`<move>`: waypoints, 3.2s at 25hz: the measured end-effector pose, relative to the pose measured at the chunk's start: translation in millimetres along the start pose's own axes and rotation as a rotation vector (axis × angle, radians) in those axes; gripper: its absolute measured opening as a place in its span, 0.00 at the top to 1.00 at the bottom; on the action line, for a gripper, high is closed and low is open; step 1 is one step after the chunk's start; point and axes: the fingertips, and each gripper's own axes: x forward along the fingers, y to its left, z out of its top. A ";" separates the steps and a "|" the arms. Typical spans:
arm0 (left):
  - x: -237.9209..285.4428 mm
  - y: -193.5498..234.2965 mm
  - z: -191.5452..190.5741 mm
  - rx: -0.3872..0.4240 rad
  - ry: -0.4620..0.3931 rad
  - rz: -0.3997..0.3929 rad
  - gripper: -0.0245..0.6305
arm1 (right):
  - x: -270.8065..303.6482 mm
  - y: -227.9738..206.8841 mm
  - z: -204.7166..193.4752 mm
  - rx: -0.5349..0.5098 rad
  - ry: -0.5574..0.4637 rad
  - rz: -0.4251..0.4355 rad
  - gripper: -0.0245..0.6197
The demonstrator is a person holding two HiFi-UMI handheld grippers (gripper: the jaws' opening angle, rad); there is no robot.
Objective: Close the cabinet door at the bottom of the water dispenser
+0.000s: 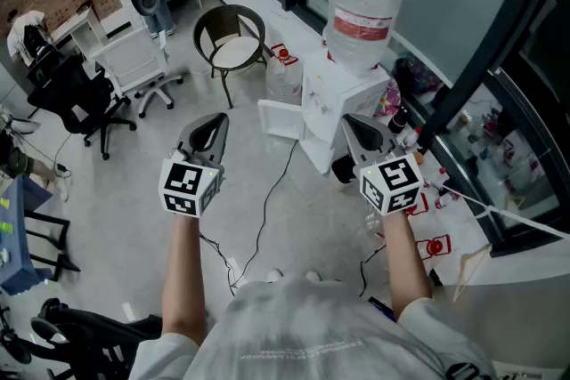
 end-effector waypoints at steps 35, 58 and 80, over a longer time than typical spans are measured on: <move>158.1 147.8 -119.7 -0.090 0.091 -0.050 0.93 | 244.6 -66.2 -65.5 -0.057 0.109 0.101 0.92; 411.3 396.5 -389.6 -0.326 0.345 -0.234 0.78 | 648.2 -86.8 -275.0 0.031 0.552 0.167 0.72; 531.5 326.8 -691.8 -0.555 0.698 -0.244 0.78 | 777.8 -84.7 -681.6 -0.003 1.052 0.537 0.62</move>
